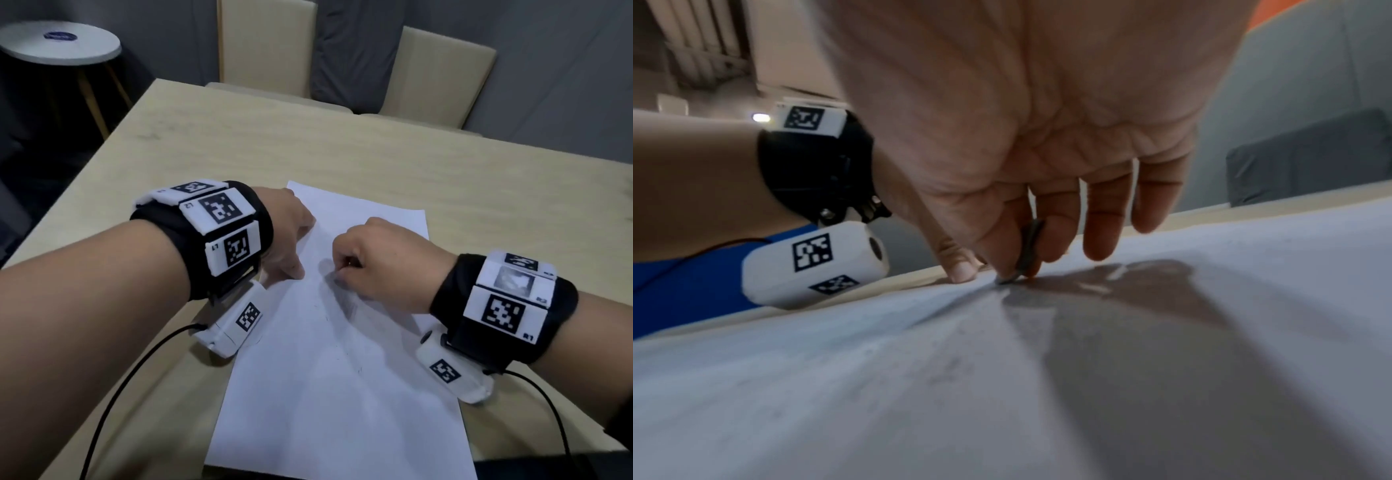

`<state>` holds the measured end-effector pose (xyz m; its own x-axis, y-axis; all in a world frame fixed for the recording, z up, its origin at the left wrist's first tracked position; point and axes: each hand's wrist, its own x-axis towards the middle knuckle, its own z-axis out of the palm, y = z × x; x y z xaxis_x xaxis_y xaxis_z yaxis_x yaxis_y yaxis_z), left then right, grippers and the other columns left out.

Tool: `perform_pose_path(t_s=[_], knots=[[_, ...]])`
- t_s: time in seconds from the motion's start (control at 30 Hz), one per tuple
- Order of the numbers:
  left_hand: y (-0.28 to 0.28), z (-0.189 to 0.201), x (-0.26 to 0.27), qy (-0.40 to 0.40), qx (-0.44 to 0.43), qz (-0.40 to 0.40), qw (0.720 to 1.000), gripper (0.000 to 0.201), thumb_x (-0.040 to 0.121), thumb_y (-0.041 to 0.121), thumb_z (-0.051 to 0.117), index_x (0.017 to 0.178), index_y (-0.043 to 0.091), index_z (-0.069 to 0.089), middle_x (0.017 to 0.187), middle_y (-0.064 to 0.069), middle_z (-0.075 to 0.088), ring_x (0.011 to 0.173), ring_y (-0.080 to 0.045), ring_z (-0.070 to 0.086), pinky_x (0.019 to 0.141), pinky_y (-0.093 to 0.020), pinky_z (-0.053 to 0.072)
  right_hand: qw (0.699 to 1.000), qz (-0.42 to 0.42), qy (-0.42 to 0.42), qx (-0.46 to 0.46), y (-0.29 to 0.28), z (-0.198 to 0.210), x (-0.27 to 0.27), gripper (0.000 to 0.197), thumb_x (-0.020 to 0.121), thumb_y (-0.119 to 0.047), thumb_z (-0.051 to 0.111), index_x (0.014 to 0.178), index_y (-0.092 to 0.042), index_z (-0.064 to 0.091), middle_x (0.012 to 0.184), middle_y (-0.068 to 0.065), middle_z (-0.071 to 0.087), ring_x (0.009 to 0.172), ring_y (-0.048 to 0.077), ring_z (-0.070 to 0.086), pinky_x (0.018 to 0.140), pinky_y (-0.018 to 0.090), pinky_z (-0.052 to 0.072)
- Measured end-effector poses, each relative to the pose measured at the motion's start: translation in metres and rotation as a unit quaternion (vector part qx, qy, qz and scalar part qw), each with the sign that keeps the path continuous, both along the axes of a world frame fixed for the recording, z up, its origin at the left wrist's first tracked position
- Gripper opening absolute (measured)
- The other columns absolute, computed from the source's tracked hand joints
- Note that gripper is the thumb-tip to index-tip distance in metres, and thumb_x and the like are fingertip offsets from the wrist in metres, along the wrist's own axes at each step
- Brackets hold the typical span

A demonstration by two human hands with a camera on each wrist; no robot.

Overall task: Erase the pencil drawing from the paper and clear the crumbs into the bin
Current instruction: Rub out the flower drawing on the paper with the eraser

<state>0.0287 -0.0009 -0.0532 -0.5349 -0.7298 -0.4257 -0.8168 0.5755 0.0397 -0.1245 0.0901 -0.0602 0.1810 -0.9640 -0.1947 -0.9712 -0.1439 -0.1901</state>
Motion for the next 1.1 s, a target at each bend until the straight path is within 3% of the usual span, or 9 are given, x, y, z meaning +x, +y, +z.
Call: perform_pose_path(t_s=[0.2,0.33,0.6,0.77,0.93,1.03,1.1], knots=[[-0.003,-0.004,0.001,0.005,0.001,-0.002,1.000,0.073,0.077,0.054,0.077,0.140,0.024,0.053,0.141,0.001,0.053,0.123,-0.024,0.057,0.099,-0.040,0.050,0.999,0.012,0.048,-0.018,0.000,-0.001,0.006,0.010,0.089,-0.026,0.054,0.081,-0.023,0.059,0.081,-0.004,0.061,0.093,0.023,0.046,0.073,0.035,0.036],[-0.007,-0.007,0.001,0.018,0.001,-0.005,1.000,0.074,0.075,0.055,0.078,0.138,0.024,0.055,0.138,0.001,0.056,0.120,-0.023,0.059,0.095,-0.036,0.050,0.997,0.046,0.063,-0.022,0.002,-0.002,0.014,0.011,0.090,-0.025,0.054,0.085,-0.023,0.063,0.082,-0.004,0.063,0.094,0.024,0.047,0.077,0.036,0.041],[-0.006,-0.006,0.001,0.022,0.006,-0.006,1.000,0.074,0.075,0.056,0.077,0.139,0.026,0.054,0.138,0.001,0.054,0.119,-0.023,0.058,0.095,-0.037,0.051,0.997,0.031,0.063,-0.025,0.006,-0.002,0.017,0.013,0.091,-0.026,0.054,0.085,-0.020,0.063,0.082,-0.004,0.061,0.095,0.023,0.045,0.082,0.038,0.042],[-0.006,-0.004,0.000,0.030,0.013,-0.005,0.999,0.072,0.080,0.054,0.075,0.142,0.024,0.052,0.140,0.000,0.052,0.121,-0.024,0.056,0.083,-0.031,0.044,0.996,0.014,0.073,-0.039,0.006,0.000,0.013,0.013,0.091,-0.027,0.054,0.085,-0.019,0.062,0.082,-0.005,0.059,0.094,0.024,0.045,0.084,0.040,0.043],[-0.005,-0.002,0.000,0.028,0.006,-0.010,1.000,0.073,0.080,0.055,0.074,0.142,0.024,0.051,0.139,-0.001,0.052,0.121,-0.025,0.055,0.080,-0.029,0.042,0.996,0.030,0.072,-0.045,0.008,-0.003,0.014,0.015,0.093,-0.029,0.053,0.085,-0.020,0.062,0.080,-0.005,0.059,0.093,0.024,0.046,0.081,0.039,0.044],[-0.005,-0.001,0.001,0.018,0.002,-0.009,1.000,0.066,0.079,0.055,0.075,0.135,0.025,0.056,0.134,0.000,0.054,0.114,-0.025,0.057,0.074,-0.028,0.041,0.997,-0.025,0.051,-0.047,0.006,0.003,-0.001,0.014,0.095,-0.031,0.052,0.087,-0.022,0.060,0.080,-0.007,0.062,0.093,0.022,0.048,0.081,0.039,0.045],[-0.005,-0.001,0.000,0.012,0.000,0.005,1.000,0.047,0.078,0.052,0.076,0.112,0.022,0.064,0.124,0.000,0.059,0.097,-0.023,0.059,0.061,-0.026,0.038,0.997,-0.056,0.003,-0.050,0.007,0.007,-0.007,0.011,0.097,-0.034,0.052,0.091,-0.026,0.058,0.076,-0.006,0.064,0.085,0.017,0.051,0.075,0.038,0.047]])
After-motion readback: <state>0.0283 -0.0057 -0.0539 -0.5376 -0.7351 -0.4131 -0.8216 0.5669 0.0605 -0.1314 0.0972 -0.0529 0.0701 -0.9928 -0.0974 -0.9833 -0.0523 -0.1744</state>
